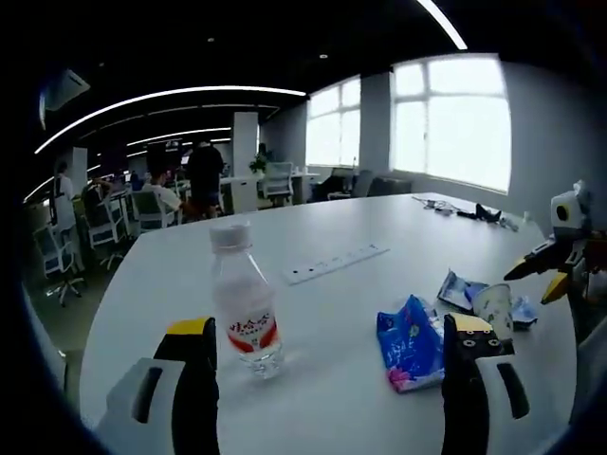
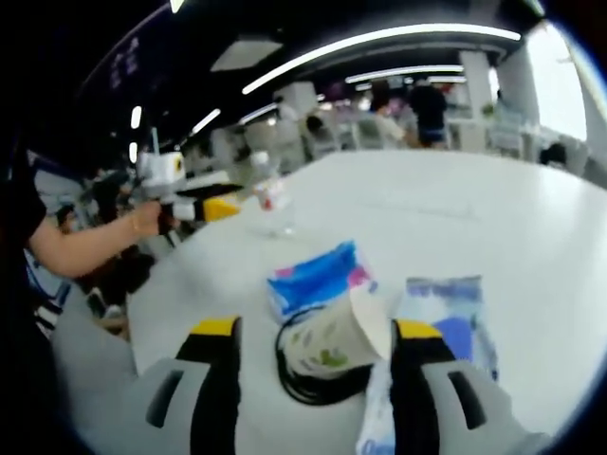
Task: Arrange the tabletop items into an orderly group along one side of the table until the central work area is clear of visible clutter.
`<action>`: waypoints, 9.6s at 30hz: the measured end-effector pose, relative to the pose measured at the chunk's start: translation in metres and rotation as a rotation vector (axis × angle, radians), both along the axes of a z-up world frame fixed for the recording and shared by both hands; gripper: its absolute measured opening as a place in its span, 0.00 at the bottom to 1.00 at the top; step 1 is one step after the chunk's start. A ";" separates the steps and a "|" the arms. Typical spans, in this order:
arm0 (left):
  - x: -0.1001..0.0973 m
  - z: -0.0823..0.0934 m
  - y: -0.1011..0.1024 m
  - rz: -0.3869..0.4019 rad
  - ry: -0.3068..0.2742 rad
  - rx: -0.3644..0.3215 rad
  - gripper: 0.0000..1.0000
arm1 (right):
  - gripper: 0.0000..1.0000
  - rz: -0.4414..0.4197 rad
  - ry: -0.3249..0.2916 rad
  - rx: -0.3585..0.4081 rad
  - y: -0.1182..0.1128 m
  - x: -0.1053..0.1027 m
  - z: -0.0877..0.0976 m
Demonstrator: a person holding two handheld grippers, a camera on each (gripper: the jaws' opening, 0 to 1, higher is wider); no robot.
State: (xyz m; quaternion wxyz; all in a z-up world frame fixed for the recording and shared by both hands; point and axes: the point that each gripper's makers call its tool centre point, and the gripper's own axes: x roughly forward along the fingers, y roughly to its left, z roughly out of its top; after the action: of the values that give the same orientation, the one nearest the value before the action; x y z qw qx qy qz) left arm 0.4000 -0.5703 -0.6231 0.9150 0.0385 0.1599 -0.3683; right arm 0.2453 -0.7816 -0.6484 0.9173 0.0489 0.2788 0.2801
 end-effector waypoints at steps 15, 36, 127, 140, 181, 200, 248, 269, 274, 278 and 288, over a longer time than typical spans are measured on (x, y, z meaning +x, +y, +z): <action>-0.045 0.001 -0.015 -0.051 0.022 -0.045 0.99 | 0.33 0.048 -0.008 -0.021 -0.003 0.009 -0.002; -0.094 -0.005 -0.032 -0.128 0.090 -0.048 0.94 | 0.11 0.068 0.034 0.000 -0.006 0.018 -0.011; -0.207 -0.004 -0.114 -0.500 0.161 0.072 0.49 | 0.00 0.716 -0.079 -0.161 0.117 -0.085 0.062; -0.218 -0.004 -0.113 -0.536 0.172 0.085 0.38 | 0.00 0.771 -0.102 -0.179 0.123 -0.091 0.064; -0.196 0.017 -0.100 -0.343 0.090 -0.014 0.36 | 0.59 0.410 -0.116 0.082 0.103 -0.057 0.093; -0.172 0.022 -0.075 -0.196 0.083 -0.067 0.36 | 1.00 0.290 -0.123 0.040 0.081 -0.053 0.082; -0.043 0.036 -0.066 -0.014 -0.063 -0.105 0.35 | 1.00 0.247 -0.002 -0.047 0.046 -0.050 0.026; 0.008 0.004 -0.064 0.084 -0.078 -0.099 0.35 | 0.98 0.228 0.021 -0.036 0.045 -0.026 0.004; 0.019 -0.005 -0.065 0.109 -0.084 -0.102 0.35 | 0.97 0.221 0.030 -0.026 0.043 -0.026 -0.001; 0.030 -0.011 -0.066 0.140 -0.091 -0.115 0.35 | 0.96 0.217 0.035 -0.021 0.042 -0.023 -0.005; 0.042 -0.026 -0.063 0.166 -0.090 -0.102 0.35 | 0.94 0.214 0.042 -0.021 0.037 -0.016 -0.012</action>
State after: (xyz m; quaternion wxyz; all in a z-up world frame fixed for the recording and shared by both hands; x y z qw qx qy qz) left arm 0.4419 -0.6334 -0.6494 0.9494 -0.0048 0.1025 -0.2968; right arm 0.2293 -0.7444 -0.6602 0.8765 0.0148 0.3046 0.3725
